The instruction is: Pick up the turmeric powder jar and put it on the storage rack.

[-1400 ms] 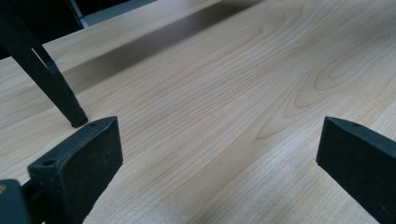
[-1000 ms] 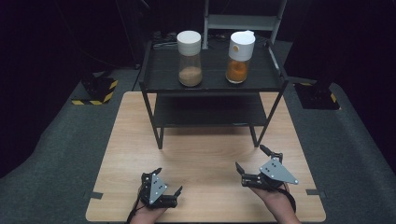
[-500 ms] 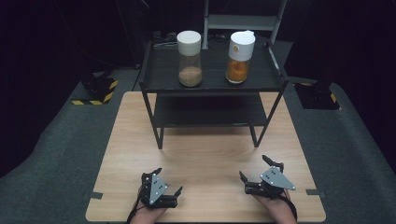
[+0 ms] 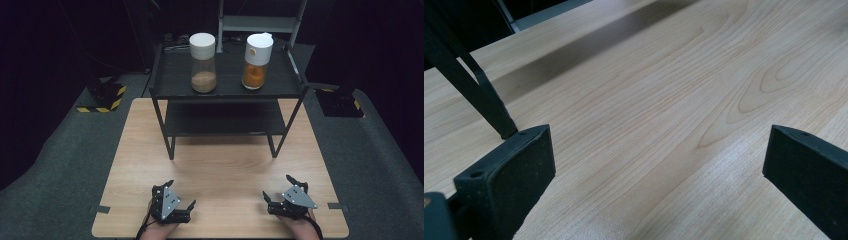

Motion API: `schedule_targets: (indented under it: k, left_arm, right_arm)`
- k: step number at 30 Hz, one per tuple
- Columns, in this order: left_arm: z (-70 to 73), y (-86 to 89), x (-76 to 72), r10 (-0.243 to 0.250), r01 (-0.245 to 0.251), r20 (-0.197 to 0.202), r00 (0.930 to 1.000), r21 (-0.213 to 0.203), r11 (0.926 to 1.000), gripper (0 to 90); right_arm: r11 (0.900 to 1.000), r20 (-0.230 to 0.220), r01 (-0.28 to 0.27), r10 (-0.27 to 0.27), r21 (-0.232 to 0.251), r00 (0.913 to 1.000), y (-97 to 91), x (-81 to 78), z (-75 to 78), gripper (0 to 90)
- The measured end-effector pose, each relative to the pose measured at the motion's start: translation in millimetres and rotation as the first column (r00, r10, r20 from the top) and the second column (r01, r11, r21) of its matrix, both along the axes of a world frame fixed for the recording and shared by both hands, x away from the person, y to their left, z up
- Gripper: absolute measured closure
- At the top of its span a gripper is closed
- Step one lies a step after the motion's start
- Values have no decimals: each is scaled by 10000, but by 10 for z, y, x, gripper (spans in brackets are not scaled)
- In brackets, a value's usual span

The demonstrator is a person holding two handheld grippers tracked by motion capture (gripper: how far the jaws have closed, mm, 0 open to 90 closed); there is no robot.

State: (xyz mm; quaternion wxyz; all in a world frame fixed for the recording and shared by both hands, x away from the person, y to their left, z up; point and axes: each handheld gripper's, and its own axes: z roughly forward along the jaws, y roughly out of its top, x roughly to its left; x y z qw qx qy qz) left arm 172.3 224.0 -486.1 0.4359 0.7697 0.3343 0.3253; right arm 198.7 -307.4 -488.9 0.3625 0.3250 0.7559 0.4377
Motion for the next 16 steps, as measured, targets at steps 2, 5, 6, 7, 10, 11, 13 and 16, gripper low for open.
schedule_targets:
  k: [2,5,6,7,10,11,13,16]
  left_arm:
    - [1,-12,-4,15,-15,32,10000,82,10000,7]
    - [6,-29,-4,29,-29,18,10000,164,9999,7]
    - [9,-34,-2,40,-40,1,10000,184,9998,7]
    - [13,-40,0,50,-50,-16,10000,220,9997,7]
    - [14,-49,-4,80,-80,-8,10000,263,9996,7]
    - [11,-52,-8,94,-94,4,10000,254,9996,7]
    - [5,-51,-14,86,-87,60,9999,256,9996,7]
    - [5,-46,-12,88,-89,50,9999,221,9997,7]
  right_arm:
    - [9997,-58,16,-17,-224,10000,24,2,18,0]
    - [9963,-291,-2,-23,-861,9996,93,22,72,0]
    - [9947,-351,-18,-19,-1029,9994,112,30,84,0]
    - [9928,-435,7,-60,-1201,9990,137,36,100,0]
    - [9901,-328,93,-140,-1400,9994,172,16,92,0]
    - [9897,-280,110,-151,-1426,9995,179,6,86,0]
    - [9896,-260,53,-92,-1437,9996,174,1,84,0]
    - [9908,-160,56,-78,-1354,9998,155,-19,70,0]
